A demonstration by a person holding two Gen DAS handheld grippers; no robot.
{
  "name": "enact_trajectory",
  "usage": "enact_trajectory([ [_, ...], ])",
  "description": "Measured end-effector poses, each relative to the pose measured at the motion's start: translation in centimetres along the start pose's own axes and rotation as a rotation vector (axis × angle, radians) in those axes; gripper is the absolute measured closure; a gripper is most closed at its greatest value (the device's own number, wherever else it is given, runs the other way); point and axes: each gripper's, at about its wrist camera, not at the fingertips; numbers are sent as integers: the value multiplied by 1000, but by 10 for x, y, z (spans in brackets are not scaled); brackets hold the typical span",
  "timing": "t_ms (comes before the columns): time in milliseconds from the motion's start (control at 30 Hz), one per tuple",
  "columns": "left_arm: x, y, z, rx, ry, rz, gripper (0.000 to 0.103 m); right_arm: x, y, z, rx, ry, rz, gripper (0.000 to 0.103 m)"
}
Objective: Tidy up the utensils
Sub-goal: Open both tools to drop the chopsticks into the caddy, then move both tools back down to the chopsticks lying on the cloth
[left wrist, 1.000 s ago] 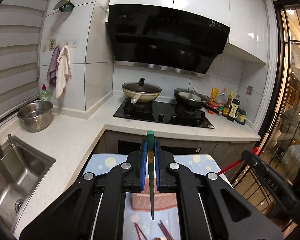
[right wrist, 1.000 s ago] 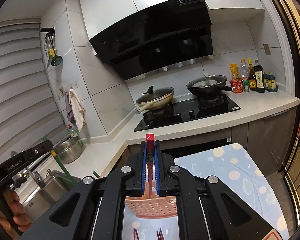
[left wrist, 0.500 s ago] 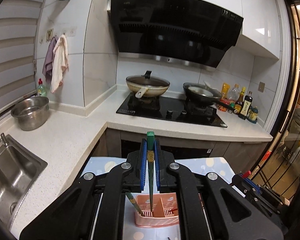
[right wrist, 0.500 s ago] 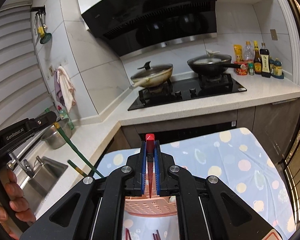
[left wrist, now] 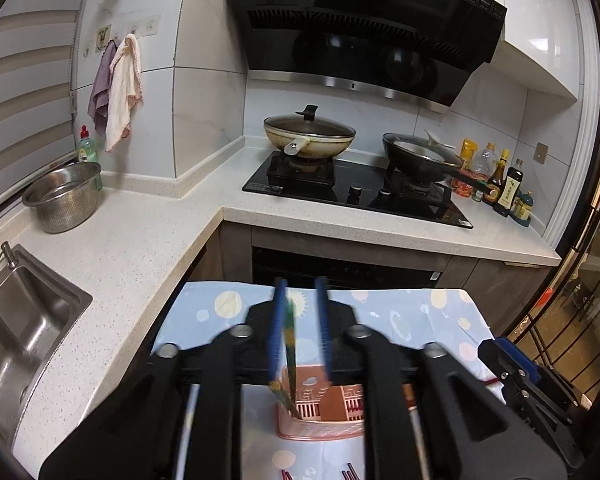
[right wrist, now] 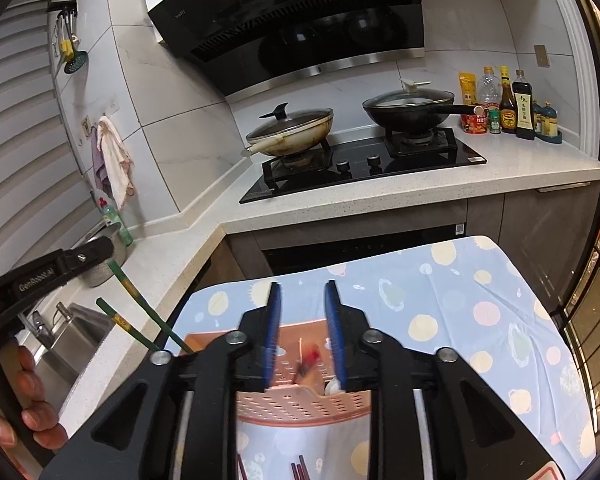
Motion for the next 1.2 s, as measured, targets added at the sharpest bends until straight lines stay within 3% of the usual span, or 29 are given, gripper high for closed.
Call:
enact_trajectory([
  [33, 0, -1, -1, -2, 5, 4, 70, -2, 0, -1, -1, -2, 6, 69],
  [200, -10, -3, 1, 17, 28, 12, 67, -18, 1, -6, -20, -3, 42, 61],
  [333, -30, -6, 6, 36, 50, 37, 54, -38, -1, -7, -23, 10, 63, 59],
  [567, -67, -13, 15, 60, 66, 67, 50, -74, -16, -1, -20, 17, 66, 56],
  [733, -95, -24, 19, 69, 68, 75, 39, -101, -30, 9, -7, 11, 62, 56],
  [800, -107, -35, 20, 74, 70, 77, 32, -112, -42, 13, -11, 8, 51, 56],
  [967, -127, -73, 20, 93, 68, 37, 26, -129, -81, 26, -26, -19, -12, 56],
  [1200, -125, -148, 16, 77, 52, -112, 26, -138, -144, 45, -54, -73, -123, 56],
])
Point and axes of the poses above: each gripper's, at about its wrist camera, not at the fingertips, and x roughly the way its jaws point, z to its right, y to its top, and after that the axes turned 6 degrees about x, right-handed
